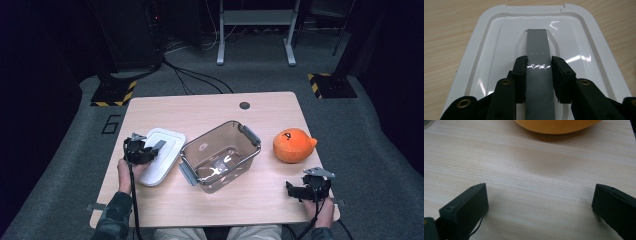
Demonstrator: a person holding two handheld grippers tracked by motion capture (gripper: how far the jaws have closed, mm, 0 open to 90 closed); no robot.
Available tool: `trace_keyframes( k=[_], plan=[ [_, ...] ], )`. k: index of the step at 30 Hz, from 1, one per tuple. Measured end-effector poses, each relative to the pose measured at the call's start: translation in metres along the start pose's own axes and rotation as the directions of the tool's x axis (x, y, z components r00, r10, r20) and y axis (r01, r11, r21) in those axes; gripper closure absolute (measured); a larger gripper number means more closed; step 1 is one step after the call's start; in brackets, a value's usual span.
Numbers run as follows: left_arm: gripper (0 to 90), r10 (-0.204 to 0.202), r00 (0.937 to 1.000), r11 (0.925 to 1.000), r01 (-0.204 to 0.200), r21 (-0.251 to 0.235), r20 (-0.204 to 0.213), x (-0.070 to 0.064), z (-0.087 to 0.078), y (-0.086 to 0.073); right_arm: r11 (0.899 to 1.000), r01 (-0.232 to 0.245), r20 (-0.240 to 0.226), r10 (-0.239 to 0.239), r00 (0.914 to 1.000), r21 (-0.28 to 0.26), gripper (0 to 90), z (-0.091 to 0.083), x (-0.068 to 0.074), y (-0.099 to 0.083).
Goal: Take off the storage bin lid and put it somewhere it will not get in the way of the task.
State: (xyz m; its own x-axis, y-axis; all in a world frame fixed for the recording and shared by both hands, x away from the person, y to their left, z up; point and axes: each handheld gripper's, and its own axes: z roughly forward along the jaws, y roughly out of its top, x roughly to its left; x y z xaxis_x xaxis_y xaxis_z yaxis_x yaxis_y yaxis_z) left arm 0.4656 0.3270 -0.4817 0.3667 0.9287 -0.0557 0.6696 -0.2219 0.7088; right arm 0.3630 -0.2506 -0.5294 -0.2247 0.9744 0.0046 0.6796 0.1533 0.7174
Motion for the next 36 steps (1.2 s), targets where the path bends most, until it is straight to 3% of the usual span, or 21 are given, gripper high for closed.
trace_keyframes(
  k=[19,20,32,36],
  plan=[
    [66.2,-0.013,0.9998,0.9993,0.013,0.036,0.011,-0.001,0.016,-0.013,1.000,0.000,0.000,0.000,1.0000,0.000,0.0,0.000,0.000,0.000],
    [66.2,-0.025,0.9996,0.9992,0.025,0.032,0.009,-0.002,0.017,-0.014,1.000,0.000,0.000,0.000,1.0000,0.000,0.0,0.000,0.000,0.000],
    [65.3,-0.015,0.9998,0.9997,0.014,0.021,0.017,-0.001,0.017,-0.016,1.000,0.000,0.000,0.000,1.0000,0.000,0.0,0.000,0.000,0.000],
    [39.1,-0.036,0.9994,0.9993,0.036,-0.013,0.002,-0.001,0.010,-0.013,1.000,0.000,0.001,0.000,1.0000,0.000,0.0,0.000,0.000,0.000]
  ],
)
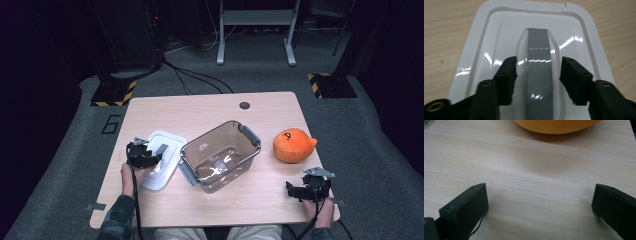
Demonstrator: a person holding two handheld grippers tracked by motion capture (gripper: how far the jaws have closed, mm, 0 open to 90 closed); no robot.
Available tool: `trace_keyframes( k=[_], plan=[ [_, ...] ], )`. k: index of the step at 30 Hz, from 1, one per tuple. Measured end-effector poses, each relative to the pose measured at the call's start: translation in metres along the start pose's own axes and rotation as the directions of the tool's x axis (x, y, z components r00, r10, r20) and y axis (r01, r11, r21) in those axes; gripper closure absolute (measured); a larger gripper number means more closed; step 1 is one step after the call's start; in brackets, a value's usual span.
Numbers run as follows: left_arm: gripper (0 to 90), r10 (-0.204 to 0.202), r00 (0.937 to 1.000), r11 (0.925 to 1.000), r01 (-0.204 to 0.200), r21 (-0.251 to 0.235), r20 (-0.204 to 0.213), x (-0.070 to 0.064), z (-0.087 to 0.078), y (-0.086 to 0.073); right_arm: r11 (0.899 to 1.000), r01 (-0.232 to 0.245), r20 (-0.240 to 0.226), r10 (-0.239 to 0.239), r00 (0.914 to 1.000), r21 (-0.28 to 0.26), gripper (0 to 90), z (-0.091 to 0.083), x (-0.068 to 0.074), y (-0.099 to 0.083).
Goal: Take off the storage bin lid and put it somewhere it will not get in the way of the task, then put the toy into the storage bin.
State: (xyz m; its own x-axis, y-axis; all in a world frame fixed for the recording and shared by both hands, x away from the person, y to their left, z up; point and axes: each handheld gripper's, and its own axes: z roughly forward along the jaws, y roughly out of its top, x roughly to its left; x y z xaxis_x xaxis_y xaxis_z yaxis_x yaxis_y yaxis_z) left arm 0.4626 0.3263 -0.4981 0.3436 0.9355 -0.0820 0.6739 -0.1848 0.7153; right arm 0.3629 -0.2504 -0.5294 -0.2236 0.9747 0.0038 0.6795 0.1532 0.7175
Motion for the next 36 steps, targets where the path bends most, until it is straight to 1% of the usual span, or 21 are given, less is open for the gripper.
trace_keyframes(
  k=[1,2,3,4,6,9,12,15,17,22,25,28,30,31,33,36],
  plan=[
    [34.5,-0.006,0.9999,1.0000,0.006,-0.003,-0.009,-0.001,-0.003,0.001,1.000,0.000,0.000,0.000,1.0000,0.000,0.0,0.000,0.000,0.000],
    [29.9,0.000,0.9999,1.0000,0.000,-0.007,-0.012,-0.002,-0.004,0.002,1.000,0.000,0.000,0.000,1.0000,0.000,0.0,0.000,0.000,0.000],
    [27.6,0.009,0.9996,0.9999,-0.010,-0.006,-0.025,-0.004,-0.008,0.003,1.000,0.000,0.000,0.000,1.0000,0.000,0.0,0.000,0.000,0.000],
    [24.4,0.011,0.9995,0.9999,-0.011,-0.011,-0.030,-0.005,-0.009,0.003,1.000,0.000,0.000,0.000,1.0000,0.000,0.0,0.000,0.000,0.000],
    [20.4,0.000,0.9998,0.9998,-0.001,-0.018,-0.020,-0.008,-0.014,0.002,1.000,0.000,0.000,0.000,1.0000,0.000,0.0,0.000,0.000,0.000],
    [16.4,0.000,0.9999,0.9994,0.000,-0.033,-0.011,-0.012,-0.019,0.001,1.000,0.000,-0.001,0.000,1.0000,0.000,0.0,0.000,0.000,0.000],
    [15.1,0.011,0.9999,0.9991,-0.011,-0.040,0.000,-0.016,-0.025,0.000,1.000,0.000,-0.001,0.000,1.0000,0.000,0.0,0.000,0.000,0.000],
    [14.9,0.028,0.9996,0.9981,-0.027,-0.055,0.002,-0.022,-0.030,-0.001,1.000,0.000,-0.001,0.000,1.0000,0.000,0.0,0.000,0.000,0.000],
    [14.6,0.031,0.9995,0.9982,-0.030,-0.052,0.011,-0.025,-0.033,-0.003,1.000,0.000,0.000,0.000,1.0000,0.000,0.0,0.000,0.000,0.000],
    [14.3,0.057,0.9981,0.9962,-0.056,-0.067,0.021,-0.036,-0.038,-0.011,1.000,0.000,-0.001,0.000,1.0000,0.000,0.0,0.000,0.000,0.000],
    [13.6,0.058,0.9978,0.9955,-0.055,-0.077,0.033,-0.041,-0.043,-0.015,1.000,0.000,-0.001,0.000,1.0000,0.000,0.0,0.000,0.000,0.000],
    [12.8,0.070,0.9966,0.9948,-0.066,-0.078,0.043,-0.045,-0.047,-0.020,1.000,0.000,-0.001,0.000,1.0000,0.000,0.0,0.000,0.000,0.000],
    [12.2,0.075,0.9963,0.9945,-0.071,-0.076,0.043,-0.048,-0.049,-0.024,1.000,0.000,0.000,0.000,1.0000,0.000,0.0,0.000,0.000,0.000],
    [12.1,0.084,0.9954,0.9939,-0.081,-0.075,0.046,-0.049,-0.051,-0.027,1.000,0.000,0.000,0.000,1.0000,0.001,0.0,0.000,0.000,0.000],
    [11.7,0.081,0.9954,0.9939,-0.077,-0.078,0.051,-0.051,-0.053,-0.030,1.000,0.001,0.000,-0.001,1.0000,0.000,0.0,0.000,0.000,0.000],
    [11.5,0.090,0.9945,0.9924,-0.085,-0.089,0.053,-0.056,-0.057,-0.037,1.000,0.000,0.001,0.000,1.0000,0.000,0.0,0.000,0.000,0.000]
  ],
)
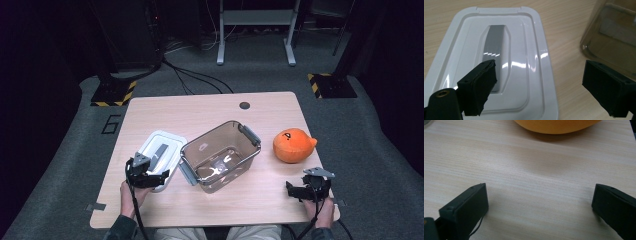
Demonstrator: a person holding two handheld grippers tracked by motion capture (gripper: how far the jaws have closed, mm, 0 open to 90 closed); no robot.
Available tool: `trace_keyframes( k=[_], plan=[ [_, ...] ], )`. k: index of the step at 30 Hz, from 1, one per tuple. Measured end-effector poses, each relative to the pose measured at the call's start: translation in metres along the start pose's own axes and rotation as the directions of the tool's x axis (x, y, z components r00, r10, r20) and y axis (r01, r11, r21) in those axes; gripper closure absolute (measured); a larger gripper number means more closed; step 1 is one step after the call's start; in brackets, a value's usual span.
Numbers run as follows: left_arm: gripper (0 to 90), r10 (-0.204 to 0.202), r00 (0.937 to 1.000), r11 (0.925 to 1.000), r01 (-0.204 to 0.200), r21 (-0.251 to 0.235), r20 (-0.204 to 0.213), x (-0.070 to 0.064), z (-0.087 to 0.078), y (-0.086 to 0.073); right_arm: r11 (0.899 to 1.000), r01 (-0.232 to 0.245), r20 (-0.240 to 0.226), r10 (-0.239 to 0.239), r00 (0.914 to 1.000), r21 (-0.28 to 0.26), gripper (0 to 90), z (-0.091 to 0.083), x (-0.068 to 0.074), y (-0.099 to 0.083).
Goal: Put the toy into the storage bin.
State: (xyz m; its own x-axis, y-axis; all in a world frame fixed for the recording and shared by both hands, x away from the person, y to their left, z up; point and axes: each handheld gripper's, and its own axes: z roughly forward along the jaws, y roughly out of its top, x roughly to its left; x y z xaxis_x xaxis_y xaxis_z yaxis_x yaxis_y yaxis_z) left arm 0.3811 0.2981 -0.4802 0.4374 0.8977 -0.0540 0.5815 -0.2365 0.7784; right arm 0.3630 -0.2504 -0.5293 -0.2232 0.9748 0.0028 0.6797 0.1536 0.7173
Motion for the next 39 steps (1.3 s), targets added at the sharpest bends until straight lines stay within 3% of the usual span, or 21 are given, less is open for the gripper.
trace_keyframes(
  k=[4,15,21,25,28,32,39],
  plan=[
    [11.4,0.002,0.9998,0.9999,-0.002,-0.010,0.019,-0.009,-0.005,-0.008,1.000,0.000,-0.001,0.000,1.0000,0.000,0.0,0.000,0.000,0.000],
    [11.3,0.054,0.9951,0.9985,-0.054,0.001,0.082,-0.036,-0.004,-0.027,1.000,0.000,0.000,0.000,1.0000,0.012,0.0,0.000,0.000,0.001],
    [11.0,0.090,0.9901,0.9959,-0.091,0.000,0.108,-0.050,0.001,-0.037,0.999,-0.035,-0.035,0.034,0.9988,-0.030,0.1,-0.010,-0.003,0.006],
    [8.8,0.093,0.9888,0.9955,-0.094,0.007,0.117,-0.055,0.005,-0.043,0.997,-0.036,-0.043,0.033,0.9985,-0.066,0.1,-0.021,0.000,0.023],
    [8.9,0.108,0.9876,0.9939,-0.110,0.007,0.113,-0.059,0.006,-0.046,0.997,-0.011,-0.034,0.008,0.9994,-0.080,0.1,-0.028,0.003,0.040],
    [9.4,0.137,0.9832,0.9894,-0.142,0.031,0.121,-0.064,0.010,-0.051,0.996,0.011,-0.024,-0.014,0.9996,-0.092,0.1,-0.032,0.004,0.061],
    [9.9,0.142,0.9827,0.9880,-0.148,0.043,0.119,-0.066,0.015,-0.056,0.995,0.059,-0.003,-0.059,0.9982,-0.085,0.0,-0.029,0.001,0.103]
  ],
)
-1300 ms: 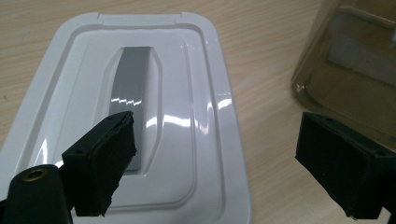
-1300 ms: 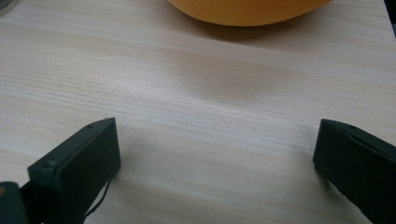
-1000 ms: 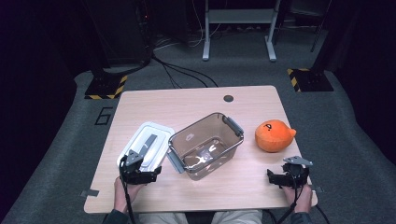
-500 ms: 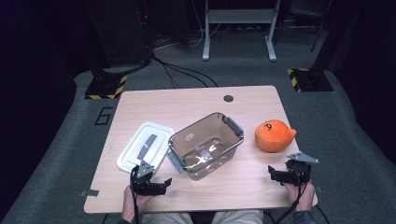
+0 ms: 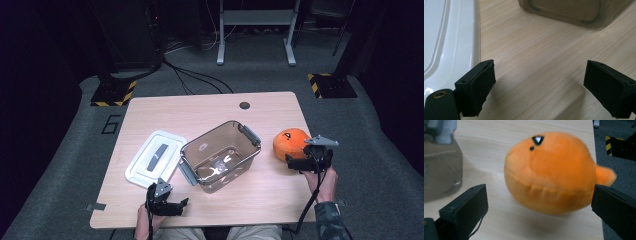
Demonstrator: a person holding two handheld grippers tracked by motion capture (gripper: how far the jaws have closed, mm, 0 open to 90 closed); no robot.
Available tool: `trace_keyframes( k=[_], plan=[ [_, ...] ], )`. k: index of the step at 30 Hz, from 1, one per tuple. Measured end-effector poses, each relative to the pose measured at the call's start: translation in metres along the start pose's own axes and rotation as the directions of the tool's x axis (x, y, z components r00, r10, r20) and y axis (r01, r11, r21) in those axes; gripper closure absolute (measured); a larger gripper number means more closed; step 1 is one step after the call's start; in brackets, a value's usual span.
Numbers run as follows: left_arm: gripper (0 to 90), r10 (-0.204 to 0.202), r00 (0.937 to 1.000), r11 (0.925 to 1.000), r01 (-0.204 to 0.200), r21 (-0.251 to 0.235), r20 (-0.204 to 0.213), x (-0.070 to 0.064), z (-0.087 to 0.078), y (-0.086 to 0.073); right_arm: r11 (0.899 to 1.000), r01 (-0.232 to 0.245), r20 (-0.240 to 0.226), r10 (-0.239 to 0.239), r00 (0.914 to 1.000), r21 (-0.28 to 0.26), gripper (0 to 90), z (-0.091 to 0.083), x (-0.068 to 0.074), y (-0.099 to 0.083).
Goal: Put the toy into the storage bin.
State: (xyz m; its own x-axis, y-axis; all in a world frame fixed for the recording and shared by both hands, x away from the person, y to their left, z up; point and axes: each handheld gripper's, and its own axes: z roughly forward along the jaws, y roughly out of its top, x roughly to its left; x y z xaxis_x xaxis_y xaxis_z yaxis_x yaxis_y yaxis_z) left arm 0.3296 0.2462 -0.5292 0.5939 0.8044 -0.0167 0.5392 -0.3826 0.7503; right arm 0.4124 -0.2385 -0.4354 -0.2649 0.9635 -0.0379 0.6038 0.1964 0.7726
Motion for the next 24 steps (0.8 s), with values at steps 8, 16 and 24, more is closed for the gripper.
trace_keyframes(
  k=[8,16,24],
  plan=[
    [9.9,0.019,0.9998,0.9994,-0.019,0.030,-0.006,-0.002,0.003,0.001,0.999,-0.006,-0.006,0.007,1.0000,0.032,2.1,0.017,-0.017,0.032],
    [9.8,0.018,0.9998,0.9994,-0.017,0.029,-0.007,-0.002,0.003,0.001,0.991,-0.060,-0.030,0.064,0.9975,0.123,16.5,0.042,-0.027,0.038],
    [9.8,0.017,0.9998,0.9994,-0.017,0.029,-0.007,-0.002,0.003,0.001,0.983,-0.098,-0.059,0.108,0.9924,0.155,49.5,0.049,-0.026,0.028]
  ],
)
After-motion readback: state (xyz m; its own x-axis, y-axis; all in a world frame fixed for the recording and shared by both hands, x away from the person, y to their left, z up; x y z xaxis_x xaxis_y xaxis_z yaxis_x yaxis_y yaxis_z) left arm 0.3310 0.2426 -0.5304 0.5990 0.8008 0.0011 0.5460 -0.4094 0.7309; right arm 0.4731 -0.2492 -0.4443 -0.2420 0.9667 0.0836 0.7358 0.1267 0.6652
